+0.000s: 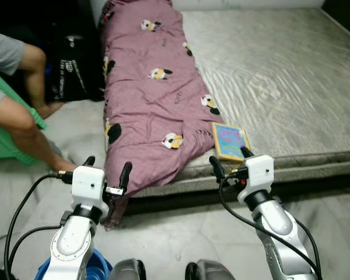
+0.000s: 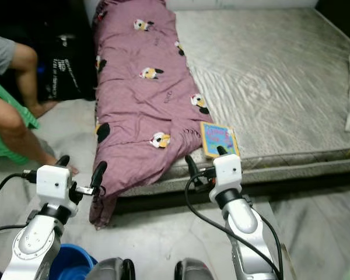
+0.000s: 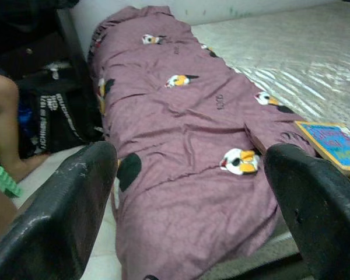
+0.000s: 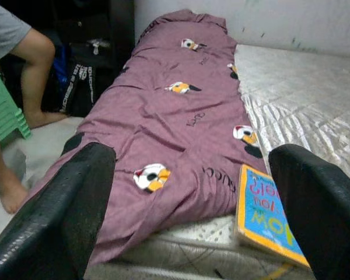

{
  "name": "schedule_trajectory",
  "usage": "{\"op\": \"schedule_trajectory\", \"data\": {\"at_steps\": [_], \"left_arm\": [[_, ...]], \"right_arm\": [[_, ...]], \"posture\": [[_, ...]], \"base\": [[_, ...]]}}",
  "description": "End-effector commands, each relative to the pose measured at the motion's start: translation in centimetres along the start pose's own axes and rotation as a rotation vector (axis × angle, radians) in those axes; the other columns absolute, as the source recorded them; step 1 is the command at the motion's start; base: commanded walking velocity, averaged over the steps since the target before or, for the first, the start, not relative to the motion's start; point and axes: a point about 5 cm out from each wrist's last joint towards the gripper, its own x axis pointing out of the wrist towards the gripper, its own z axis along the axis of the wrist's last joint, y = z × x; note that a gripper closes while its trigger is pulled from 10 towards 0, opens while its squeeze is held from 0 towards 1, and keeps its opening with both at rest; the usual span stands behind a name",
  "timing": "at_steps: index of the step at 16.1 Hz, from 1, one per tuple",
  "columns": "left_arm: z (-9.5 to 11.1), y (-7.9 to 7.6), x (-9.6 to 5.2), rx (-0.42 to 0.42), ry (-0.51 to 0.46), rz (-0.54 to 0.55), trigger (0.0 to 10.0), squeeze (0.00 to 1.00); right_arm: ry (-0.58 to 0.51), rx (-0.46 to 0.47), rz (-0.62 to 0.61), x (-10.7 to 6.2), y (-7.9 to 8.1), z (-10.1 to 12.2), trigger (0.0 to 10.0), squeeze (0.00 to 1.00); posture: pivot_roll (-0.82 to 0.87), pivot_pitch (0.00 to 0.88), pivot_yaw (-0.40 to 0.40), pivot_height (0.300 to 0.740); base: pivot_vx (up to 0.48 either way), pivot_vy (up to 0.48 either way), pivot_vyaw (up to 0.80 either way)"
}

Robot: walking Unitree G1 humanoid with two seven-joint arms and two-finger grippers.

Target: Clean up the room

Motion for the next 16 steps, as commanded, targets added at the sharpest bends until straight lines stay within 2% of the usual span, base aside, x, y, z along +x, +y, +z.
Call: {"op": "schedule_trajectory", "data": {"at_steps": [1, 6, 8, 11, 13, 14, 15, 16], "left_arm": [[-0.2, 0.2, 0.1, 0.008, 0.003, -0.003, 10.0, 0.00], [-0.6, 0.5, 1.8, 0.021, -0.015, 0.006, 10.0, 0.00], [-0.6, 0.9, 2.8, 0.031, -0.030, 0.027, 10.0, 0.00], [-0.7, 1.1, 3.3, 0.044, -0.037, 0.039, 10.0, 0.00], [0.2, 1.4, 4.9, 0.047, -0.074, 0.035, 10.0, 0.00], [0.9, 1.7, 5.6, 0.053, -0.101, 0.031, 10.0, 0.00], [1.9, 1.8, 6.4, 0.074, -0.131, 0.028, 10.0, 0.00], [1.1, 1.8, 6.5, 0.125, -0.117, 0.042, 10.0, 0.00]], "right_arm": [[-0.008, -0.003, -0.022, 0.1, -0.2, 0.0, 10.0, 0.00], [-0.003, -0.015, -0.038, 0.6, -0.3, -0.7, 10.0, 0.00], [0.013, -0.034, -0.023, 0.8, 0.2, -1.5, 10.0, 0.00], [0.022, -0.038, -0.033, 0.6, 0.3, -2.1, 10.0, 0.00], [0.011, -0.061, -0.044, 1.8, -0.1, -1.8, 10.0, 0.00], [-0.025, -0.072, -0.037, 2.3, -0.2, -0.9, 10.0, 0.00], [-0.067, -0.088, -0.046, 3.1, -0.9, 0.4, 10.0, 0.00], [-0.026, -0.098, -0.147, 3.2, -2.8, -0.8, 10.0, 0.00]], "posture": [[0.00, 0.092, -0.017, 0.740], [0.00, 0.049, -0.012, 0.740], [-0.01, 0.019, 0.008, 0.740], [-0.02, 0.000, 0.027, 0.740], [-0.03, 0.000, 0.015, 0.740], [-0.03, 0.000, 0.020, 0.740], [-0.01, 0.000, 0.044, 0.740], [0.00, 0.000, 0.052, 0.740]], "base": [[0.296, 0.000, 0.00], [0.322, 0.000, 0.00], [0.336, 0.000, 0.00], [0.271, 0.000, 0.00], [0.257, 0.000, 0.00], [0.000, 0.000, 0.00], [0.000, 0.000, 0.00], [0.000, 0.000, 0.00]]}}
